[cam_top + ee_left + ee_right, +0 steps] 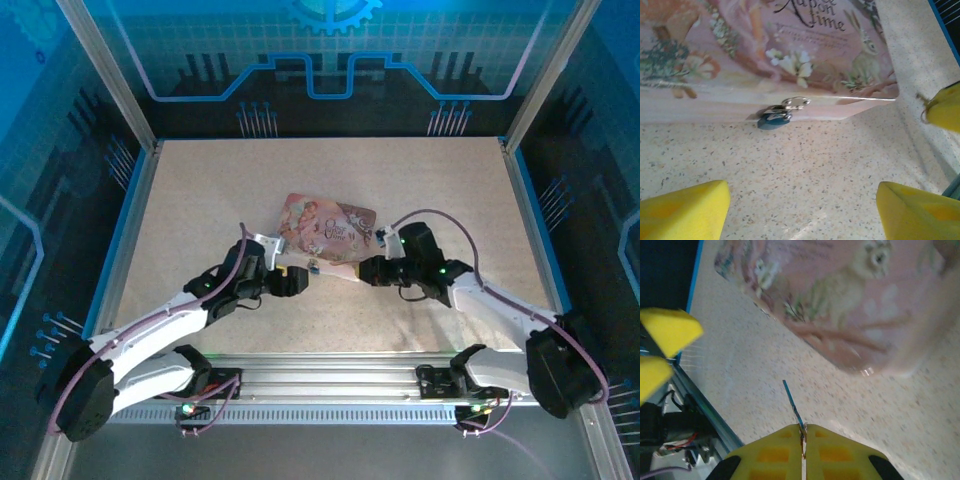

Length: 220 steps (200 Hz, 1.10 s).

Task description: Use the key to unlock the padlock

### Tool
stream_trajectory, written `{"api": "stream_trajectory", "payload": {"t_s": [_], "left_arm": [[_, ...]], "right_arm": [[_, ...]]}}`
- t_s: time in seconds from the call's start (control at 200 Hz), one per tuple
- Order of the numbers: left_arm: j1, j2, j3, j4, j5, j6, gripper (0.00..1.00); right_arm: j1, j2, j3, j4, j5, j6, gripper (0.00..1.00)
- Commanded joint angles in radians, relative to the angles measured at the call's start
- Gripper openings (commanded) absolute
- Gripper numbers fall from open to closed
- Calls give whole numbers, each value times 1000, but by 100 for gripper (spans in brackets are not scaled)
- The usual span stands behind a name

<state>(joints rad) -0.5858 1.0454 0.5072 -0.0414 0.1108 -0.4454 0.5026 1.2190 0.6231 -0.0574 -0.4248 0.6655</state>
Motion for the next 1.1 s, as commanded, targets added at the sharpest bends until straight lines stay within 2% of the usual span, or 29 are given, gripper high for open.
{"api": "stream_trajectory", "payload": {"t_s": [0.0,0.145,0.56,1.095], "left_arm": [[28,3,-42,127,64,4,78],[39,38,-81,206,83,5,78],[40,173,-115,350,90,31,76],[40,352,-104,497,86,28,70]], "right_arm": [[-16,65,64,75,-50,3,8],[-42,146,99,117,-64,-9,8],[-99,294,170,76,-90,-92,7],[-99,301,126,-12,-54,-120,7]]}}
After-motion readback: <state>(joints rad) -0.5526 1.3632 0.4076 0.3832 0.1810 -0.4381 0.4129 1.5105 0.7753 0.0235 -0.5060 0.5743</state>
